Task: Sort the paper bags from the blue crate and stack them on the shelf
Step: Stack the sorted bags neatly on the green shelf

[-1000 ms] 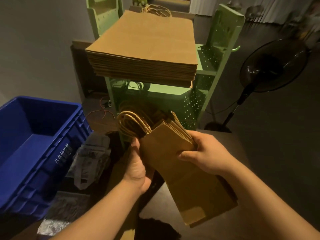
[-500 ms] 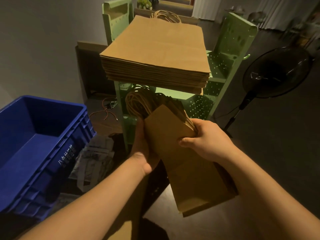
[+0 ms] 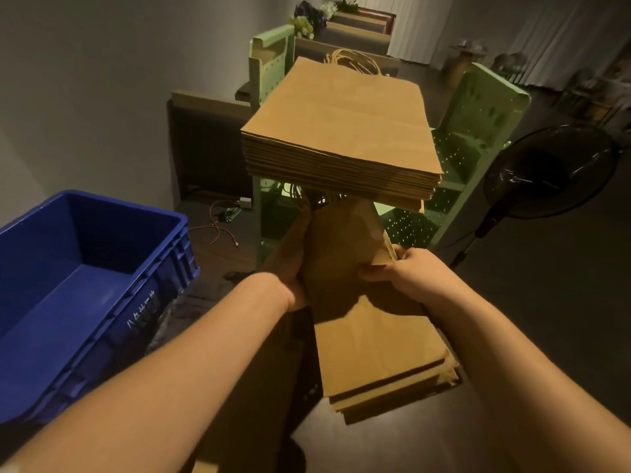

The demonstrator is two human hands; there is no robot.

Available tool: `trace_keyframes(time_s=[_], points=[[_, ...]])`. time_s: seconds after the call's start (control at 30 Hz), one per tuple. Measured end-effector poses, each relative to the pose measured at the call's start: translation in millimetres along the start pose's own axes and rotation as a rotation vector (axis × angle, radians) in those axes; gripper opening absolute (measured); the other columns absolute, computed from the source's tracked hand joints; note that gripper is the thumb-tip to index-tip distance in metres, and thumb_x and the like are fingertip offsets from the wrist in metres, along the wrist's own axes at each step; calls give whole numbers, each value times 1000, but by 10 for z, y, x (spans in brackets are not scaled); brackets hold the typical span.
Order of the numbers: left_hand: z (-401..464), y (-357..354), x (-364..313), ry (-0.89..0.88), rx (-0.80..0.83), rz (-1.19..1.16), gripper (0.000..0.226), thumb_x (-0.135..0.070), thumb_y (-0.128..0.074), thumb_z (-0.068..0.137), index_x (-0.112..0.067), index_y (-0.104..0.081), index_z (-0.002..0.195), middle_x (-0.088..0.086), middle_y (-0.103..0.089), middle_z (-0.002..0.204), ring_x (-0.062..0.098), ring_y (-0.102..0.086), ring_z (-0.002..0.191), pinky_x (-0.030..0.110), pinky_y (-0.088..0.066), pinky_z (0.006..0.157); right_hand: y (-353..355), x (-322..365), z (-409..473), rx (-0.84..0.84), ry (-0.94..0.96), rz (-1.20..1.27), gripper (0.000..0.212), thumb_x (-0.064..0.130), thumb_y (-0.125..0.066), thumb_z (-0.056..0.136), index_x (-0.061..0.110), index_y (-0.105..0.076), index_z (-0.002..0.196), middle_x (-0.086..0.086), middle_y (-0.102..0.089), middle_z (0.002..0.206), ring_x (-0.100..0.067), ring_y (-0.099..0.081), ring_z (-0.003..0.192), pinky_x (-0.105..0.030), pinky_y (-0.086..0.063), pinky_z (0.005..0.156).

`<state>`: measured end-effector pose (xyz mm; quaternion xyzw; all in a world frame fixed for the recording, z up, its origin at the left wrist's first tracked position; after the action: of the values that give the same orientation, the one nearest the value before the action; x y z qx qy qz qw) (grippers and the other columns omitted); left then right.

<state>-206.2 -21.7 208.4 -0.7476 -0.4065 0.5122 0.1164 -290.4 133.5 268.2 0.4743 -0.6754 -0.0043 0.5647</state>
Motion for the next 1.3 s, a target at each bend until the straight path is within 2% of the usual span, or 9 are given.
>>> trace_keyframes(time_s=[0.1, 0.27, 0.37, 0.53, 0.7, 0.83, 0.93, 1.13, 1.3], points=[[-167, -18, -80, 48, -68, 113, 76, -80, -68, 77, -27, -64, 131, 14, -76, 118, 44, -73, 103, 65, -55, 92, -20, -4, 51, -13, -20, 25, 32, 37, -79, 83, 16, -66, 103, -3, -71, 94, -16, -68, 82, -23, -49, 64], [912, 1135, 421, 189, -94, 198, 133, -94, -75, 0, -19, -69, 110, 19, -72, 126, 42, -70, 106, 67, -56, 91, -112, -58, 174, -51, -60, 166, 29, 38, -77, 85, 16, -64, 96, 1, -65, 89, -12, -60, 79, -24, -41, 61], [45, 551, 268, 171, -77, 262, 104, -57, -101, 30, -20, -70, 122, 15, -75, 119, 43, -68, 113, 61, -51, 103, -216, -50, 270, -28, -43, 285, 22, 31, -74, 88, 14, -65, 99, -8, -69, 97, -17, -62, 83, -27, -43, 67], [-509, 372, 240, 219, 76, 245, 45, -46, -78, 70, -10, -79, 96, 19, -75, 101, 41, -68, 106, 61, -43, 110, -348, 52, 440, 37, -10, 393, 26, 25, -74, 87, 10, -64, 105, -12, -67, 99, -21, -64, 85, -29, -55, 76], [-533, 471, 187, 226, 121, 234, 47, -43, -81, 69, -11, -76, 103, 18, -74, 109, 38, -69, 106, 56, -52, 96, -392, 77, 547, -16, -37, 478, 13, 20, -70, 91, 14, -64, 101, -9, -69, 101, -22, -66, 90, -31, -52, 75], [-472, 497, 75, 179, 0, 221, 41, -31, -76, 68, -9, -69, 101, 16, -74, 93, 34, -70, 93, 43, -55, 77, -437, 143, 574, -7, -25, 582, 36, 29, -75, 86, 12, -64, 116, -13, -72, 114, -29, -69, 99, -41, -54, 90], [-415, 523, 43, 163, -42, 161, 39, -28, -76, 67, -9, -68, 99, 13, -73, 82, 31, -68, 81, 37, -50, 67, -477, 199, 531, 35, -2, 684, 21, 25, -65, 94, 15, -65, 112, -5, -79, 90, -24, -75, 80, -37, -57, 72], [-316, 571, 50, 131, -70, 82, 55, -28, -81, 58, -10, -66, 108, 12, -73, 84, 30, -66, 83, 34, -50, 64, -572, 128, 308, 84, -50, 730, 27, 28, -61, 97, 10, -63, 116, -8, -80, 87, -25, -77, 79, -36, -60, 71], [-222, 575, -1, 113, -117, 84, 68, -30, -83, 51, -13, -63, 113, 9, -72, 89, 29, -65, 88, 34, -51, 63, -731, -127, 115, 115, -46, 785, 31, 26, -61, 96, 18, -61, 126, -10, -76, 113, -32, -71, 106, -44, -59, 81]])
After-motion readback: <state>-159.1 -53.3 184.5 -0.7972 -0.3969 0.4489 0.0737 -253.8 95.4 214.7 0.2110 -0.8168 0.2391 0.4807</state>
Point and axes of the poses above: each hand's wrist, its own z-axis towards the middle knuckle, its own y-axis out of the back of the hand, x = y × z, the point moved 6 cm from there along z, towards the middle knuckle
